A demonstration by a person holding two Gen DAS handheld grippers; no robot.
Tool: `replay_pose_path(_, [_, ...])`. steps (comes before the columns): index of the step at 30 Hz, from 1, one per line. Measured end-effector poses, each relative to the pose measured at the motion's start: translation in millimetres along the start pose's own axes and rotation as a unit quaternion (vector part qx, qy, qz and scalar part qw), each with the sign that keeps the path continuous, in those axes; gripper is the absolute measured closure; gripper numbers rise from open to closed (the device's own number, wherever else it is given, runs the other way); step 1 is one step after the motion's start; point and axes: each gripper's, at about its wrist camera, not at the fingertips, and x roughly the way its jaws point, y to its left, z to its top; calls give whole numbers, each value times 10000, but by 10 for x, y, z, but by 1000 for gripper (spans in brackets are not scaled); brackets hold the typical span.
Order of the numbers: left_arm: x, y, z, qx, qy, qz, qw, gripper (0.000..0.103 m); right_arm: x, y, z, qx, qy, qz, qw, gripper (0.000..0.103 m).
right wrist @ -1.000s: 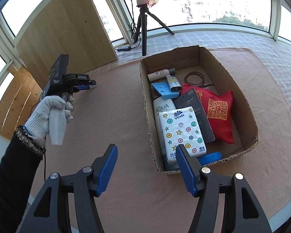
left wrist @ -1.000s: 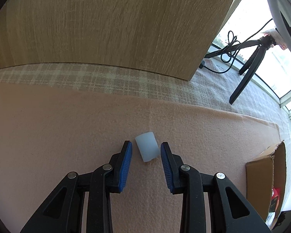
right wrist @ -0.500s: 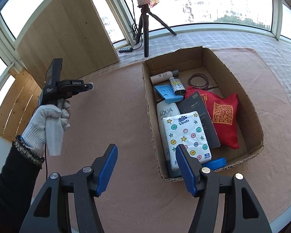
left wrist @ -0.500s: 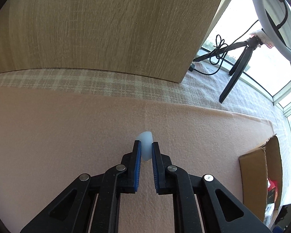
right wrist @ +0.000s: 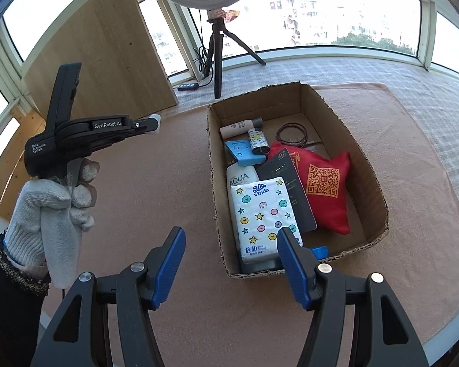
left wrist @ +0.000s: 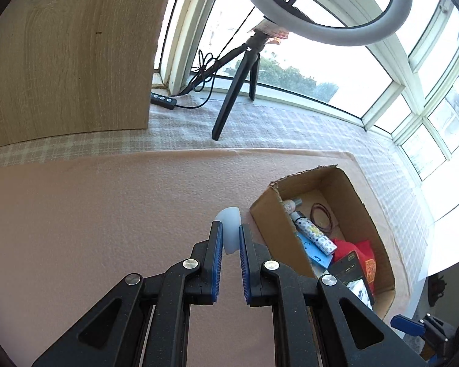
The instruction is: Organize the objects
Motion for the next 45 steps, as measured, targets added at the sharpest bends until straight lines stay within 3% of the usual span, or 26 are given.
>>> replay_pose_path(7, [161, -837, -69, 499, 133, -424, 9978, 91, -106, -195, -66, 68, -70, -297, 9995, 45])
replay_pose_path(15, [336, -1360, -62, 715, 225, -628, 9952, 91, -174, -444, -153, 257, -72, -438, 9987, 45])
replay_pose_path(17, [362, -1441, -66, 735, 244, -663, 9948, 88, -186, -487, -173, 297, -64, -460, 9985, 45])
replay_pose_path(20, [408, -1523, -76, 741, 287, -735, 9941, 76, -215, -544, -197, 339, -65, -504, 9981, 45])
replay_pose_path(22, [427, -1524, -74, 637, 354, -776, 9943, 59, -233, -561, -207, 350, -74, -540, 9979, 44])
replay_pose_path(23, [416, -1507, -74, 586, 317, -767, 9948, 57, -240, -566, -210, 348, -73, -560, 9978, 43])
replay_pose_path(34, [138, -1097, -125, 530, 212, -368, 9977, 55, -190, -360, -218, 171, -59, -580, 9982, 37])
replay_pose_path(45, [-545, -303, -483, 299, 3, 136, 9995, 54, -102, 142, -217, -108, -186, -385, 9990, 37])
